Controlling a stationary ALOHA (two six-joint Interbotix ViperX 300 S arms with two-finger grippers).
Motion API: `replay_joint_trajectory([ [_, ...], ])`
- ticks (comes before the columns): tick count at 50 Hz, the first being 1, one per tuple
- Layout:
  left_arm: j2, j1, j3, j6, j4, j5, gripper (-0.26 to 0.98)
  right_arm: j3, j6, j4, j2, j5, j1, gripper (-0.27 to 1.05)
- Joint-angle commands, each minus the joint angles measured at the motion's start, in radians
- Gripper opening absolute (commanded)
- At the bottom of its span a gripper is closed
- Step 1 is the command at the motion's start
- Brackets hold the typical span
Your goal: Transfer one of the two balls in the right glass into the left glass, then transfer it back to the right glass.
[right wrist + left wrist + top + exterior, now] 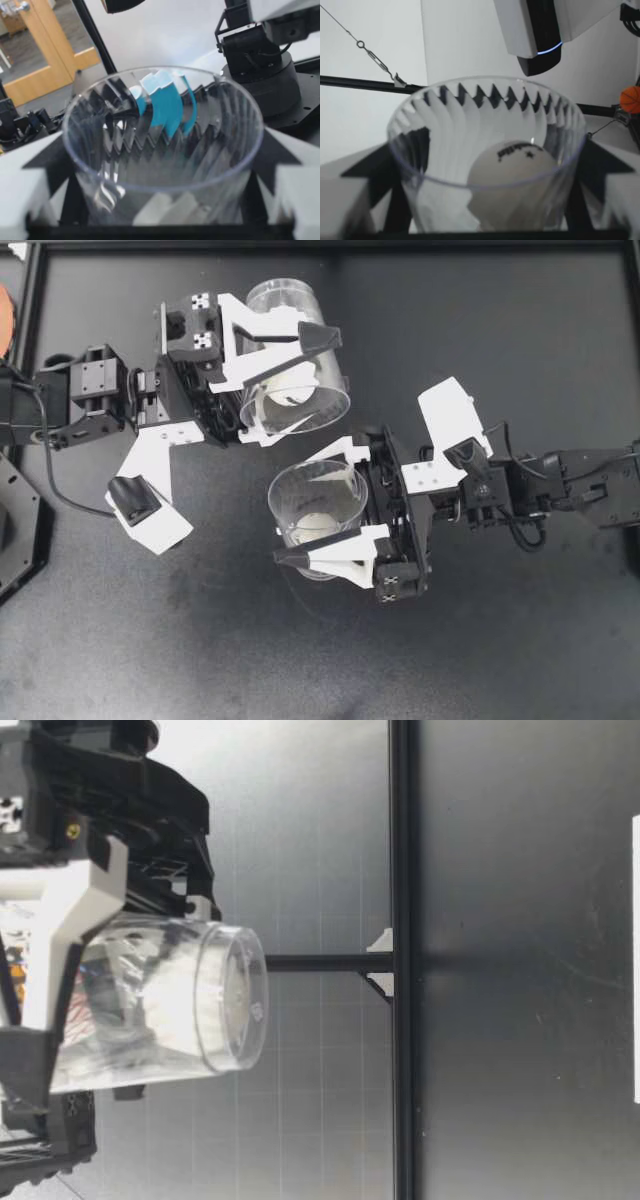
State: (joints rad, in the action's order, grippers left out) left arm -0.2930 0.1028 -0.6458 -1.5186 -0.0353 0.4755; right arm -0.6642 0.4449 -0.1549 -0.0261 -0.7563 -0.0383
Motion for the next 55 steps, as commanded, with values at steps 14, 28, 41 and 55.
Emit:
replay_joint_trajectory([
  [14, -0.008, -0.003, 0.005, -0.080, -0.005, 0.020, 0.78, 0.028, 0.002, 0.000, 0.018, 0.005, 0.012, 0.71],
  [28, -0.008, -0.003, 0.002, -0.054, -0.048, 0.028, 0.78, 0.029, 0.005, 0.000, 0.020, 0.012, 0.012, 0.71],
  [41, -0.034, -0.086, -0.066, 0.284, -0.261, 0.020, 0.78, 0.011, 0.046, -0.002, 0.038, 0.028, -0.003, 0.71],
  [55, -0.169, -0.100, -0.210, 0.646, -0.265, 0.018, 0.78, -0.078, 0.040, -0.026, 0.084, 0.032, -0.005, 0.71],
])
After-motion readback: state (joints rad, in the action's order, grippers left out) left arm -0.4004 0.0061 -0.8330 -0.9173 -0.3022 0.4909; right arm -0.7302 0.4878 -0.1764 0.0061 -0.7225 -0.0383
